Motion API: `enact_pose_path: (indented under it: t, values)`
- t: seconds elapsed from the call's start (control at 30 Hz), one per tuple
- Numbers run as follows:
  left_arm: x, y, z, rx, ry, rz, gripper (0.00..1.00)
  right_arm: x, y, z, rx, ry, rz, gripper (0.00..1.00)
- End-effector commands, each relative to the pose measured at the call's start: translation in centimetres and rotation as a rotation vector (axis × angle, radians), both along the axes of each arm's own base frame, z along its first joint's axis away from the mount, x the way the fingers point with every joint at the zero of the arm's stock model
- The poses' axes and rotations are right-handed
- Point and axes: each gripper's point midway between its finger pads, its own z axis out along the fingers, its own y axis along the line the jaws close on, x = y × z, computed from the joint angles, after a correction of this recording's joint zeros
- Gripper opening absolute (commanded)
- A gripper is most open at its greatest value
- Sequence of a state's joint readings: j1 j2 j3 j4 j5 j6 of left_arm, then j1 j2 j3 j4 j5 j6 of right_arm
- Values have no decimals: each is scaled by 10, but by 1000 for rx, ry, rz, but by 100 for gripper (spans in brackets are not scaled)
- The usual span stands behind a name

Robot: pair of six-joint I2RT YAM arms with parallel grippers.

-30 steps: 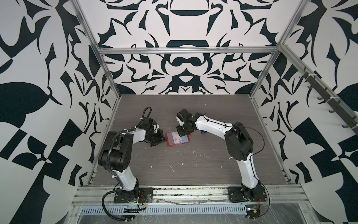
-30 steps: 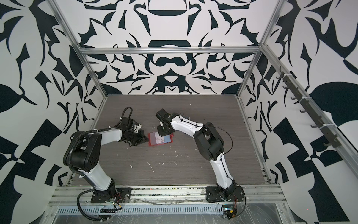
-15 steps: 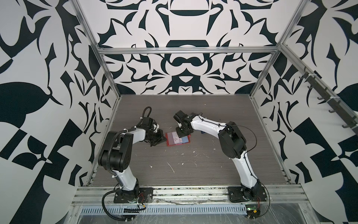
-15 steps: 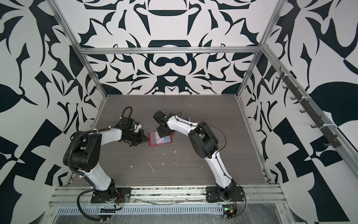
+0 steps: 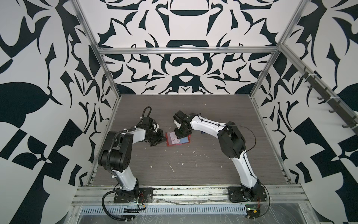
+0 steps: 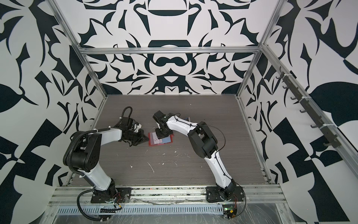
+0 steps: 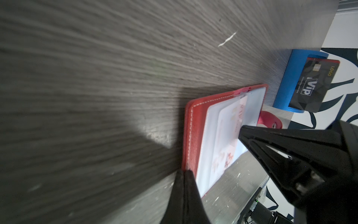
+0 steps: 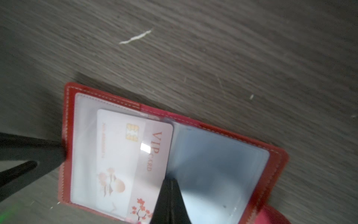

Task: Insert credit cards into a card holder
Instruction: Insert the credit card into the card slot.

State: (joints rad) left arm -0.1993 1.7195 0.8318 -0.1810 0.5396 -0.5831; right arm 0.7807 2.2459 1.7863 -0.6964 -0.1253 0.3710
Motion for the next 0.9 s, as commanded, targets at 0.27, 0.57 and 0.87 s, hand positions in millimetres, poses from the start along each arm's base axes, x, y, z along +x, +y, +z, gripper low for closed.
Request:
enact_pose_path:
  t: [0.27,0.57,0.87]
  values:
    - [6,-3,13,-10,-28,-16,0,-11,30,23,191,37,19,0]
    - [7,-2,16,3,-32,-28,0,7,-7,48,161,-104,-77,0]
    - [12,4,25,49,-57,-30,12,11,-48,32,42,-99,-120,11]
